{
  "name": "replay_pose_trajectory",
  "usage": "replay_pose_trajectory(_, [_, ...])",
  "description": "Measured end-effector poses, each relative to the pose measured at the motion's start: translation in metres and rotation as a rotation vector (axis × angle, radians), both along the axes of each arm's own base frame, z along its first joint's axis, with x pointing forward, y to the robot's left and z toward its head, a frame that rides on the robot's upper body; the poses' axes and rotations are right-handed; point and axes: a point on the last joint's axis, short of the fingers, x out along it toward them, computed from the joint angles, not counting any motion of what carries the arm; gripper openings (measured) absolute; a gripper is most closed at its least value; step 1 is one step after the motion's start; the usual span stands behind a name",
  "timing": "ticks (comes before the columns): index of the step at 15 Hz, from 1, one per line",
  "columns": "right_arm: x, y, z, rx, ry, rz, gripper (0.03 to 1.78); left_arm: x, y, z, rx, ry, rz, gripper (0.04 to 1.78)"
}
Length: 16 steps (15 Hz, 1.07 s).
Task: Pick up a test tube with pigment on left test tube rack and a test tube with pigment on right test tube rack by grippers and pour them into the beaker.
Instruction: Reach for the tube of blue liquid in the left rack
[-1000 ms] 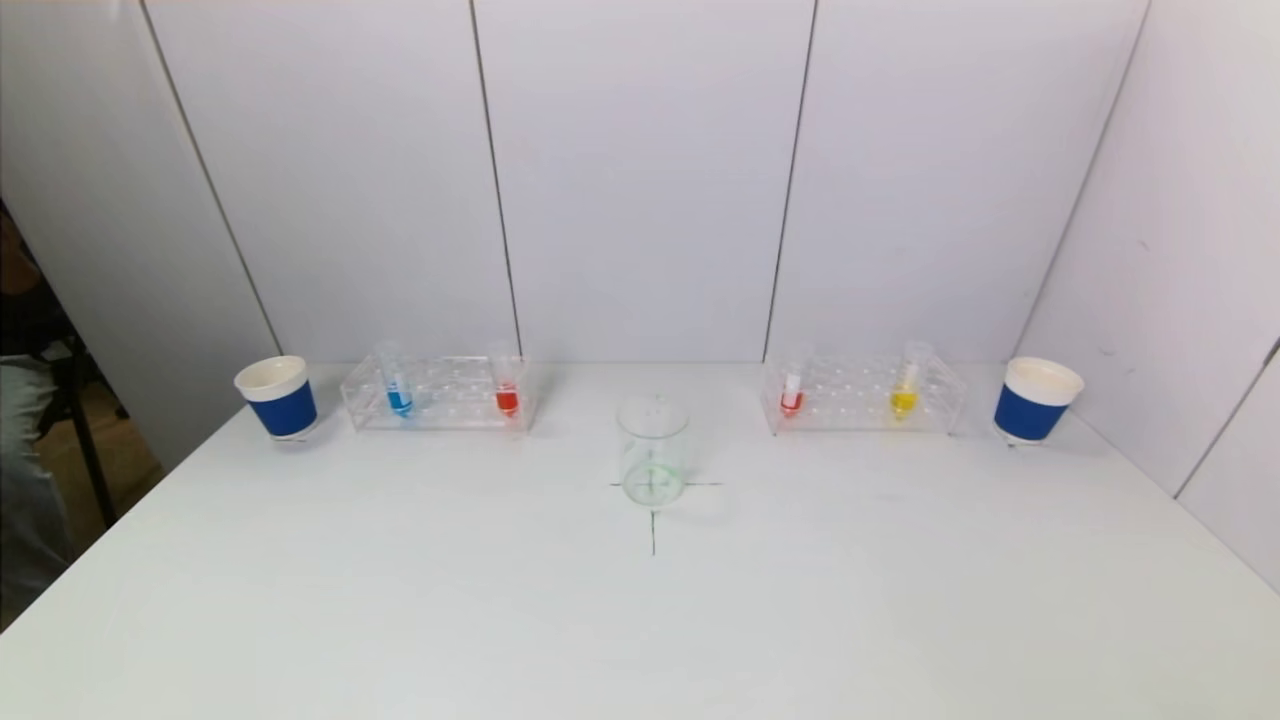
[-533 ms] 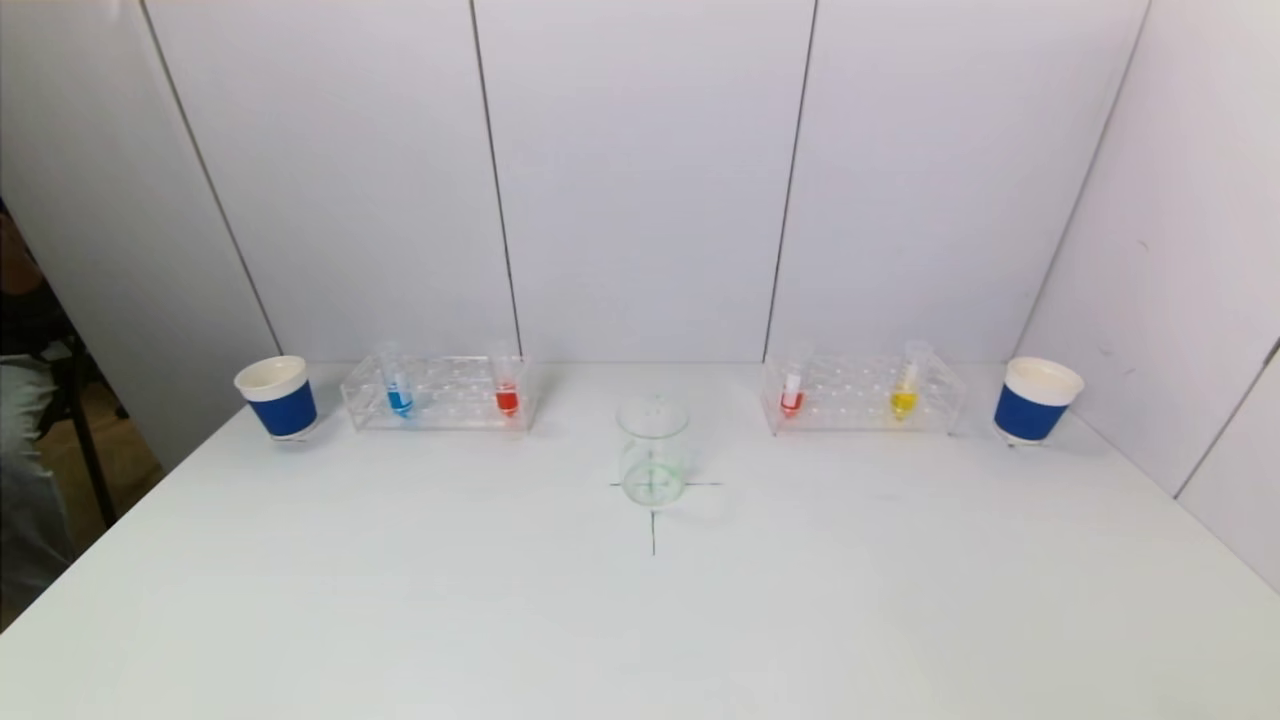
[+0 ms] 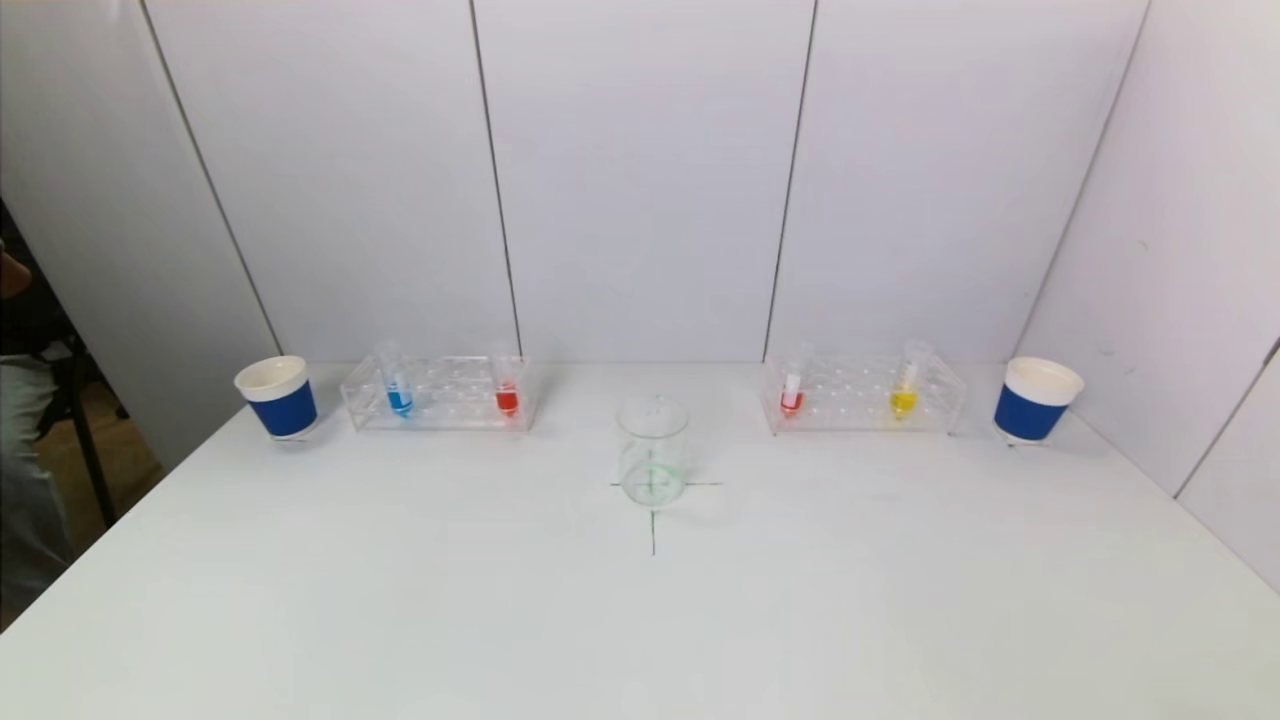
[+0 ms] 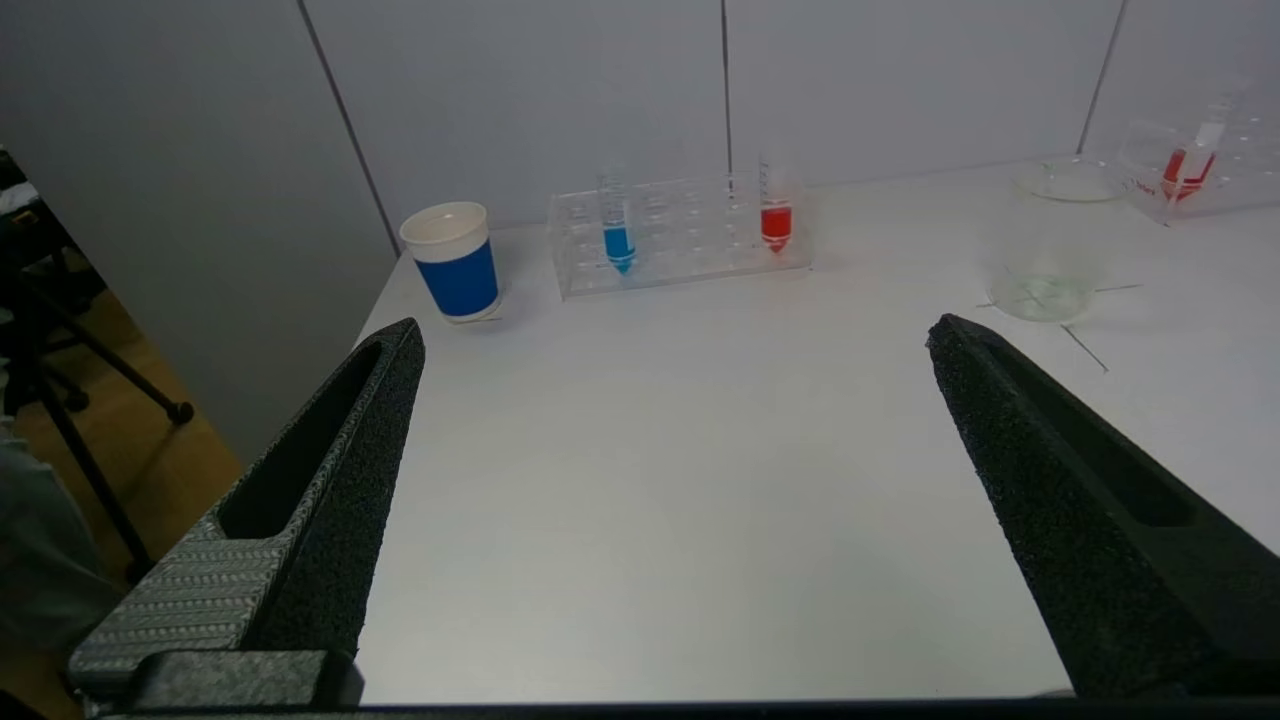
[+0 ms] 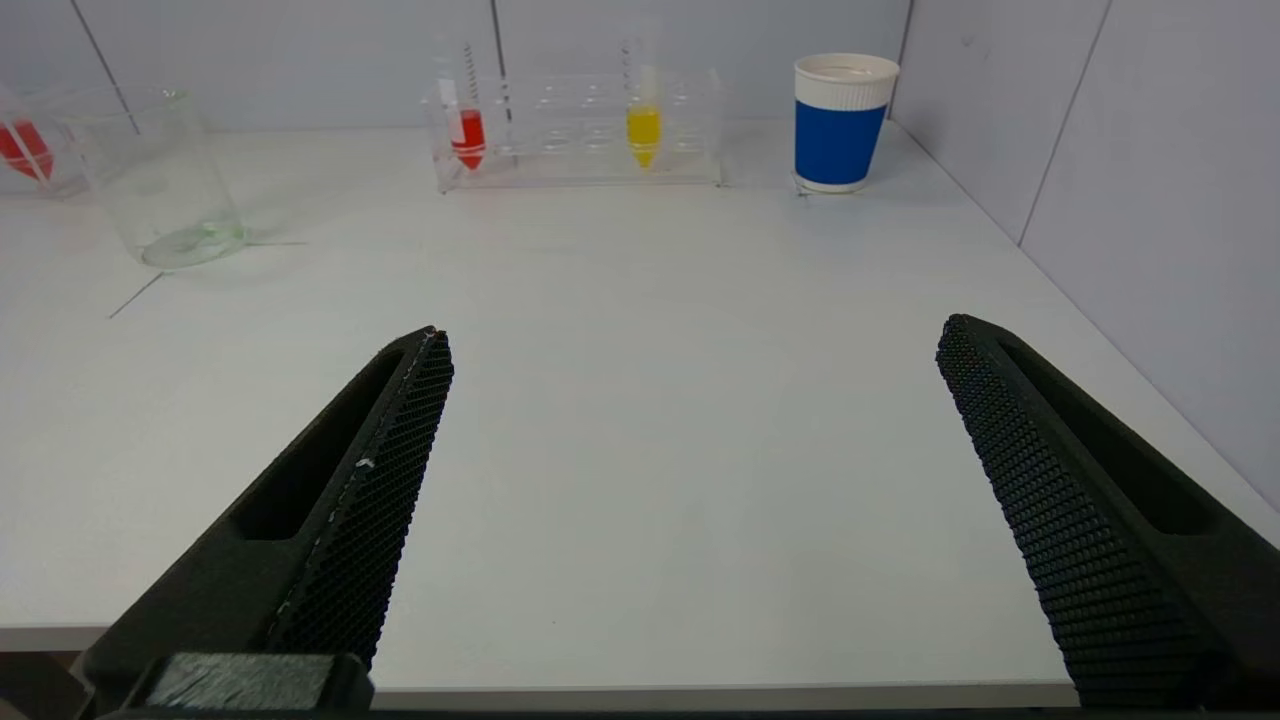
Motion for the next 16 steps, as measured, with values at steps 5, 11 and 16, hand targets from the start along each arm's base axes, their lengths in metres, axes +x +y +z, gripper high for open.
replay_pose_trajectory(5, [0.0,0.0,0.0,0.0,0.0,0.0,1.76,0.057,0.0,0.042,0.004,0.049,0.012,1.76])
replay_pose_trajectory(11, [0.0,0.0,0.0,0.0,0.0,0.0,1.76,0.149,-0.001,0.025,-0.015,0.108,0.013,1.76])
replay_pose_trajectory(16, [0.0,0.0,0.0,0.0,0.0,0.0,1.76,0.227,0.002,-0.029,-0.033,0.135,0.024,1.76])
